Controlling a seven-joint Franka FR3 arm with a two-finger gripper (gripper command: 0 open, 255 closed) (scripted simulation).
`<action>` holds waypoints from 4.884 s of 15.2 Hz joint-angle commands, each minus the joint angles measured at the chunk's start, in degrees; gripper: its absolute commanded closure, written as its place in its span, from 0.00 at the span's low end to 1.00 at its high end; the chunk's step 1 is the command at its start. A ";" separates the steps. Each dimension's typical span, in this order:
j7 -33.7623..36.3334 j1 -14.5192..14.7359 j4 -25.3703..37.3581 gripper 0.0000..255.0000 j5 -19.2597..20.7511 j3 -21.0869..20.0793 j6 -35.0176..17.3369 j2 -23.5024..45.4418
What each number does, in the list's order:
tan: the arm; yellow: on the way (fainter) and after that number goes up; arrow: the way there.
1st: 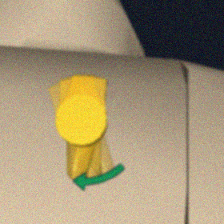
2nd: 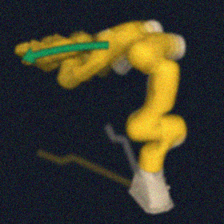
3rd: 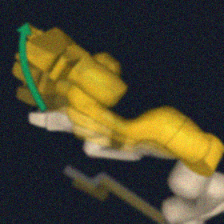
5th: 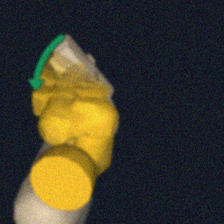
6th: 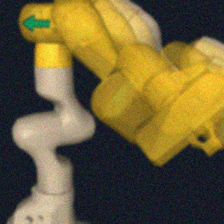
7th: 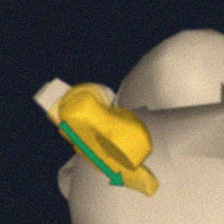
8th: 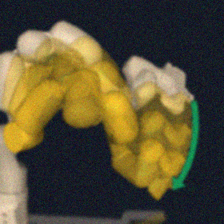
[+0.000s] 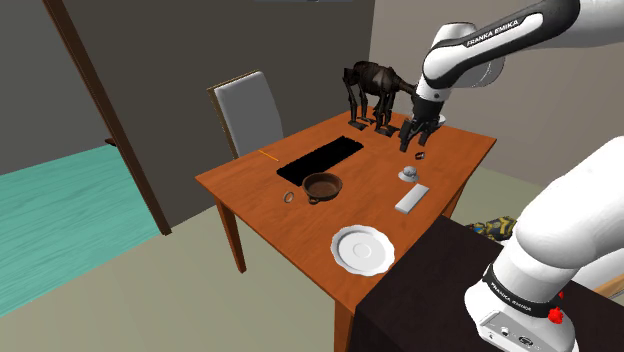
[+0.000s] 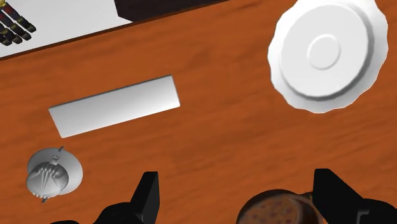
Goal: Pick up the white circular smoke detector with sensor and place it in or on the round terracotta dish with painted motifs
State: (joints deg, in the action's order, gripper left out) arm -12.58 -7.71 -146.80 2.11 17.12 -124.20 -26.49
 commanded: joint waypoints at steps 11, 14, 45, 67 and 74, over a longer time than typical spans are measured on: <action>-20.41 0.27 7.80 0.00 -10.47 11.11 -16.86 24.86; -27.45 -0.84 11.66 0.00 -16.90 11.86 -19.08 32.07; -48.87 -17.21 37.71 1.00 -37.94 2.16 -23.60 65.57; -44.13 -13.65 35.79 1.00 -32.06 7.05 -16.87 56.61; -41.81 -12.24 35.87 1.00 -29.10 9.02 -13.39 52.83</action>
State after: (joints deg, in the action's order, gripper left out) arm -54.77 -20.21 -110.91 -27.35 25.95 -137.96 26.80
